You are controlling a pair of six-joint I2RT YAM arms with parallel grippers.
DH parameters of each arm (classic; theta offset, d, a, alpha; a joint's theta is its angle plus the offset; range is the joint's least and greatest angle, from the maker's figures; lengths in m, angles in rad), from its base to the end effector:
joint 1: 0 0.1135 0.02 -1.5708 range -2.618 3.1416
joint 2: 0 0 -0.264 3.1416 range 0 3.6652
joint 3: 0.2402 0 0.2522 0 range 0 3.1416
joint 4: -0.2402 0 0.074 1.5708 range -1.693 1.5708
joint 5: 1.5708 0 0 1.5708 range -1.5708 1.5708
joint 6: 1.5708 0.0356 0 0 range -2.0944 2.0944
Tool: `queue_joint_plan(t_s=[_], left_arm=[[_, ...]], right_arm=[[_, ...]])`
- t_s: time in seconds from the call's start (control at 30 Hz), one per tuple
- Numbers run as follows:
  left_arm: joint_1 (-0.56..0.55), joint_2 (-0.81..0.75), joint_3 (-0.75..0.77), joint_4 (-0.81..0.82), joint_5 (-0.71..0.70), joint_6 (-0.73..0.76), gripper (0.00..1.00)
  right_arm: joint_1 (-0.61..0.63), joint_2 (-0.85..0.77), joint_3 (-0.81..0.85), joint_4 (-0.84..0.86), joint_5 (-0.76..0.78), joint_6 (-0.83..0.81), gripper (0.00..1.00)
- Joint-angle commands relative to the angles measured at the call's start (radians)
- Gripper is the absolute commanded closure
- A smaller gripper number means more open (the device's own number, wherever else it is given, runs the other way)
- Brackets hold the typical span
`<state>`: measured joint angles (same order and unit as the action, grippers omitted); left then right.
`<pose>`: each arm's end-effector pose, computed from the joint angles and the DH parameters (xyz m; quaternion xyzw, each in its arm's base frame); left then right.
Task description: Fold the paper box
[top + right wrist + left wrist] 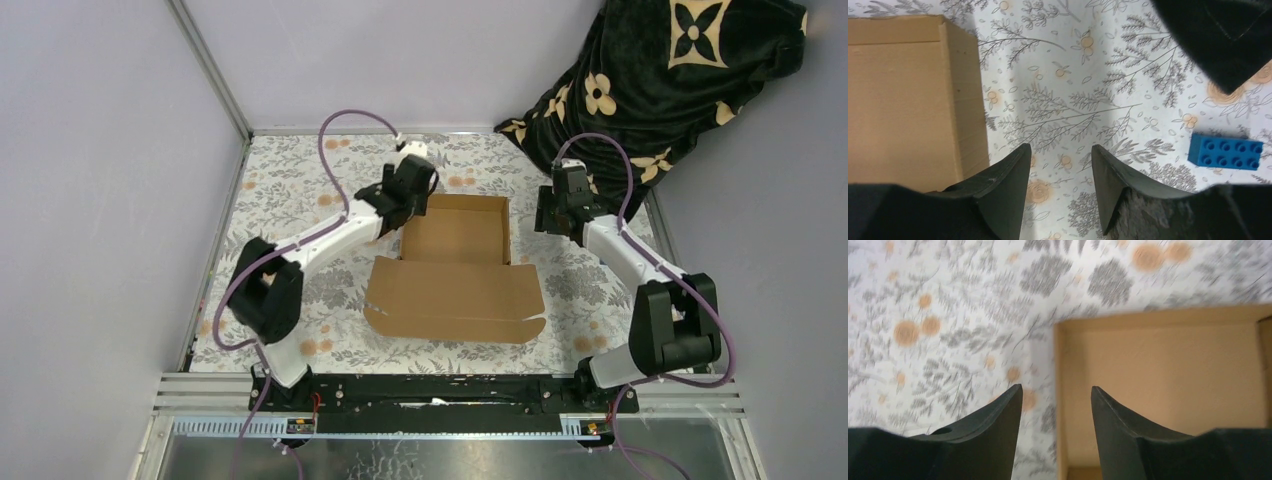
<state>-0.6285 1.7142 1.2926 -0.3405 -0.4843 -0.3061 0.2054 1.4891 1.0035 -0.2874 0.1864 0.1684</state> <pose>0.3188 -0.2113 0.2564 0.0501 0.8961 0.0248 0.4403 0.3157 0.0590 0.2392 0.0192 0.9180 -0.0124 0.3959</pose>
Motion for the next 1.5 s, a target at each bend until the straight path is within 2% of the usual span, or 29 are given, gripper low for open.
queue_joint_plan(t_s=[0.0,0.17,0.27,0.47,0.6,0.7,0.87,1.13,1.3,1.47], left_arm=[[0.033,0.143,0.276,-0.036,0.067,0.059,0.41],[0.085,0.361,0.542,-0.093,0.258,0.104,0.41],[0.104,0.47,0.649,-0.121,0.316,0.12,0.41],[0.146,0.561,0.704,-0.096,0.36,0.102,0.42],[0.171,0.603,0.739,-0.103,0.401,0.094,0.42],[0.184,0.625,0.754,-0.106,0.427,0.088,0.42],[0.191,0.636,0.748,-0.11,0.433,0.102,0.42],[0.193,0.634,0.705,-0.109,0.433,0.104,0.43],[0.193,0.628,0.656,-0.109,0.435,0.098,0.43],[0.193,0.582,0.546,-0.095,0.414,0.086,0.44]], right_arm=[[0.006,-0.078,-0.025,-0.003,-0.063,0.037,0.46],[0.006,-0.194,-0.089,-0.055,-0.099,0.035,0.47],[0.006,-0.246,-0.136,-0.077,-0.095,0.044,0.47],[0.006,-0.279,-0.209,-0.123,-0.104,0.176,0.47],[0.005,-0.253,-0.25,-0.153,-0.196,0.311,0.48],[0.006,-0.203,-0.292,-0.13,-0.348,0.357,0.56],[0.006,-0.163,-0.392,-0.002,-0.515,0.427,0.57],[0.006,-0.14,-0.42,0.079,-0.629,0.473,0.57],[0.006,-0.088,-0.45,0.214,-0.746,0.54,0.57],[0.006,-0.046,-0.428,0.239,-0.748,0.534,0.57]])
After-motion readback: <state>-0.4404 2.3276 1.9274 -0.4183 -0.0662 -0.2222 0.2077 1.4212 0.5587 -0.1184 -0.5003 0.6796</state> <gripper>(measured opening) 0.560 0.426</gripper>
